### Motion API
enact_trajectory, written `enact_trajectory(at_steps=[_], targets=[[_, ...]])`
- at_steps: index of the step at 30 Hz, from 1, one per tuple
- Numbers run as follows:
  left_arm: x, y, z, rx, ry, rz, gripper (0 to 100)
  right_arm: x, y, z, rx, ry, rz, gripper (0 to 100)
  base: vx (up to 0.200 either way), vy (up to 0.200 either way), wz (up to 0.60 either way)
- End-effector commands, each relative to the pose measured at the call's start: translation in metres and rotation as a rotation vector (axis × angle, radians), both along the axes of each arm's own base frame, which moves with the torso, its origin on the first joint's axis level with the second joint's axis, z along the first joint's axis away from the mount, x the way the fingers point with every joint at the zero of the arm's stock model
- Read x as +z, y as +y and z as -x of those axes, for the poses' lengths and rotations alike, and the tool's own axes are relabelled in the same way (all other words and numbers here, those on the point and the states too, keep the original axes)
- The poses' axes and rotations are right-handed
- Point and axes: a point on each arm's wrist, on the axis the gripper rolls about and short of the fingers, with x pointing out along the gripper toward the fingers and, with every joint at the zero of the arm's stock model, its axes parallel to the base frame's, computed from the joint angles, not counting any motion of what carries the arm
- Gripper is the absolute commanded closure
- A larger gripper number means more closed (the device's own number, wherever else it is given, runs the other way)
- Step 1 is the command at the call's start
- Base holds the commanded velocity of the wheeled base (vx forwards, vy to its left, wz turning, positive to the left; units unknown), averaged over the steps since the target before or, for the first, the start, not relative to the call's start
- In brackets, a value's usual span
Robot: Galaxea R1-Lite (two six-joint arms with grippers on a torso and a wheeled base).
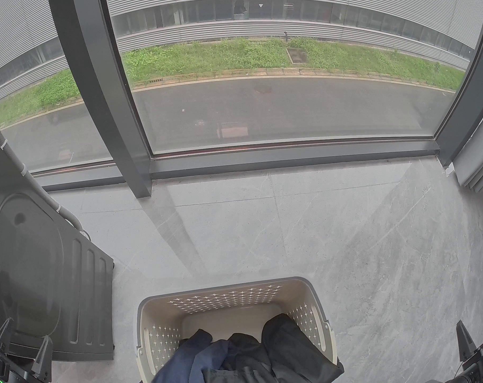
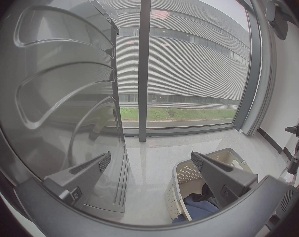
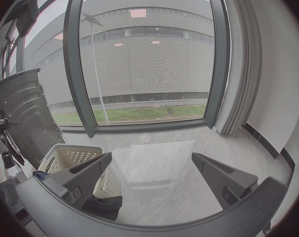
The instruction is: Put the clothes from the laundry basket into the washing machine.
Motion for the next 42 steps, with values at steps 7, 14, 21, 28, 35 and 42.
enact_trajectory(at_steps=[7,14,21,28,35,42], targets=[[-0.0047,0.0000,-0.0004,0.000,0.005,0.002,0,-0.0053,0.0000,0.0000,0.000,0.000,-0.001,0,0.086,0.000,0.00],[-0.0047,0.0000,-0.0004,0.000,0.005,0.000,0,-0.0053,0.0000,0.0000,0.000,0.000,-0.001,0,0.000,0.000,0.00],[-0.0047,0.0000,-0.0004,0.000,0.005,0.002,0,-0.0053,0.0000,0.0000,0.000,0.000,-0.001,0,0.000,0.000,0.00],[-0.0047,0.0000,-0.0004,0.000,0.005,0.002,0,-0.0053,0.0000,0.0000,0.000,0.000,-0.001,0,0.000,0.000,0.00],[-0.0047,0.0000,-0.0004,0.000,0.005,0.000,0,-0.0053,0.0000,0.0000,0.000,0.000,-0.001,0,0.000,0.000,0.00],[-0.0047,0.0000,-0.0004,0.000,0.005,0.000,0,-0.0053,0.0000,0.0000,0.000,0.000,-0.001,0,0.000,0.000,0.00]])
